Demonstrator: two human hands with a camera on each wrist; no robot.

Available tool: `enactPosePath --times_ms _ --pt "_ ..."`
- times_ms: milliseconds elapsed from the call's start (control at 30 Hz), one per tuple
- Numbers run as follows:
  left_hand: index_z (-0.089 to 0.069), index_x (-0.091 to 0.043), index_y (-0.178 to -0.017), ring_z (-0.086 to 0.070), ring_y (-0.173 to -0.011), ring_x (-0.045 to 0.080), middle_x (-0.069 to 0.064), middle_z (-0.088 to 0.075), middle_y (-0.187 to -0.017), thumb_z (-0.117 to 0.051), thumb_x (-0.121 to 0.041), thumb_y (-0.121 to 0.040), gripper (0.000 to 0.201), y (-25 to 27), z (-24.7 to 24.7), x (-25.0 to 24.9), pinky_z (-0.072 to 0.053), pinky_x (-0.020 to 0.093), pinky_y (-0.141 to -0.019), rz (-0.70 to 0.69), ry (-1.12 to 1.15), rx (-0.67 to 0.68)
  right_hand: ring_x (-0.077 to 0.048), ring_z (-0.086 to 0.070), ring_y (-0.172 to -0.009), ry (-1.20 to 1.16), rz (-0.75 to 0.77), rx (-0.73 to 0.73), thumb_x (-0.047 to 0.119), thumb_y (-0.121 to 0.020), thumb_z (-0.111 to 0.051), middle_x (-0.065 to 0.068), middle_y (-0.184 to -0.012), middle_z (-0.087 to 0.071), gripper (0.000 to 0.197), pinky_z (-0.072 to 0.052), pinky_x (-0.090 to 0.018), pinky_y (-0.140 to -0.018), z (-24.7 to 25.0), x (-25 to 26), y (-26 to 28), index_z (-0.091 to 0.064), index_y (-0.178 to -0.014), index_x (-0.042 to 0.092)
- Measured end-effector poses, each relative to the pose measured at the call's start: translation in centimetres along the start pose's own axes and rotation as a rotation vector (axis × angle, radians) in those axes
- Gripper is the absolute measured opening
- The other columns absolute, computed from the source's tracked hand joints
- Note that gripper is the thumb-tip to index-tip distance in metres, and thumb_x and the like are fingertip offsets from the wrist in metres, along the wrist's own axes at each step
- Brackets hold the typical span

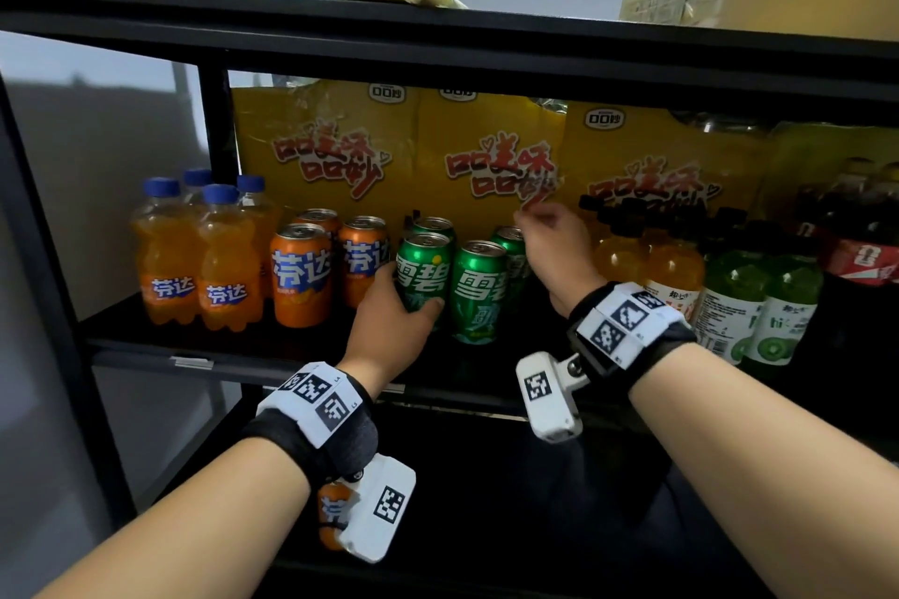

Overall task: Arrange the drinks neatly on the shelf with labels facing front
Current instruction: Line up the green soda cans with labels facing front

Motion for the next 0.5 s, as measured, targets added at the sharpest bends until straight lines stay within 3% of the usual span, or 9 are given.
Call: enactPosePath --times_ms 100,167,267,367,433,500 --pt "-0.038 -0.018 -0.149 -0.057 -0.127 0.023 0.005 -0.058 -0.139 -0.075 -0.026 -0.091 0.069 0.2 0.0 -0.2 -0.047 0.042 -0.109 0.003 -0.024 0.013 -0.026 -0.057 -0.122 0.087 -0.060 0.094 0.015 -0.093 -0.066 -0.006 -0.138 -0.060 0.053 -0.048 -0.041 -0.106 -0.8 -0.6 -1.2 -0.051 -0.144 0.017" --pt "-0.037 -0.018 -0.150 -0.055 -0.130 0.025 0.007 -0.057 -0.142 -0.075 -0.026 -0.091 0.070 0.2 0.0 -0.3 -0.046 0.044 -0.111 0.009 -0.036 0.012 -0.031 -0.056 -0.127 0.133 -0.101 0.153 0.012 -0.092 -0.067 -0.008 -0.139 -0.059 0.058 -0.047 -0.048 -0.110 -1.3 -1.2 -1.6 -0.048 -0.146 0.016" --pt "-0.037 -0.017 -0.150 -0.055 -0.130 0.025 0.007 -0.057 -0.142 -0.075 -0.024 -0.091 0.070 0.3 0.0 -0.3 -0.046 0.041 -0.110 0.013 -0.040 0.005 -0.033 -0.059 -0.123 0.130 -0.165 0.179 0.022 -0.089 -0.075 -0.009 -0.133 -0.064 0.052 -0.050 -0.049 -0.108 -1.6 -1.7 -1.8 -0.056 -0.137 0.015" --pt "-0.032 -0.017 -0.155 -0.051 -0.136 0.027 0.008 -0.053 -0.148 -0.073 -0.022 -0.092 0.076 0.3 0.0 -0.7 -0.042 0.042 -0.114 0.016 -0.043 0.002 -0.033 -0.067 -0.109 0.088 -0.145 0.144 0.025 -0.092 -0.073 -0.012 -0.114 -0.073 0.023 -0.055 -0.047 -0.100 -1.5 -2.0 -1.4 -0.073 -0.110 0.012" --pt "-0.020 -0.016 -0.162 -0.042 -0.144 0.029 0.010 -0.043 -0.157 -0.071 -0.022 -0.094 0.085 0.3 0.3 -0.8 -0.037 0.041 -0.117 0.034 -0.043 -0.015 -0.032 -0.068 -0.105 0.014 -0.163 0.112 0.020 -0.091 -0.074 -0.014 -0.112 -0.073 0.019 -0.056 -0.044 -0.093 -1.6 -2.4 -1.1 -0.073 -0.107 0.009" --pt "-0.019 -0.014 -0.162 -0.036 -0.148 0.029 0.011 -0.038 -0.161 -0.069 -0.024 -0.095 0.085 0.5 0.9 -1.2 -0.034 0.042 -0.120 0.027 -0.033 -0.068 -0.027 -0.069 -0.103 -0.099 -0.151 0.071 0.014 -0.087 -0.081 -0.011 -0.113 -0.074 0.021 -0.056 -0.037 -0.088 -1.2 -1.8 -0.7 -0.072 -0.106 0.012"
Point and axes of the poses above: each hand's wrist, its own y-axis away from the middle knuckle, its own z-axis out of the back of the hand, x = y × z, the point moved 3 cm from there along -y, towards the middle knuckle
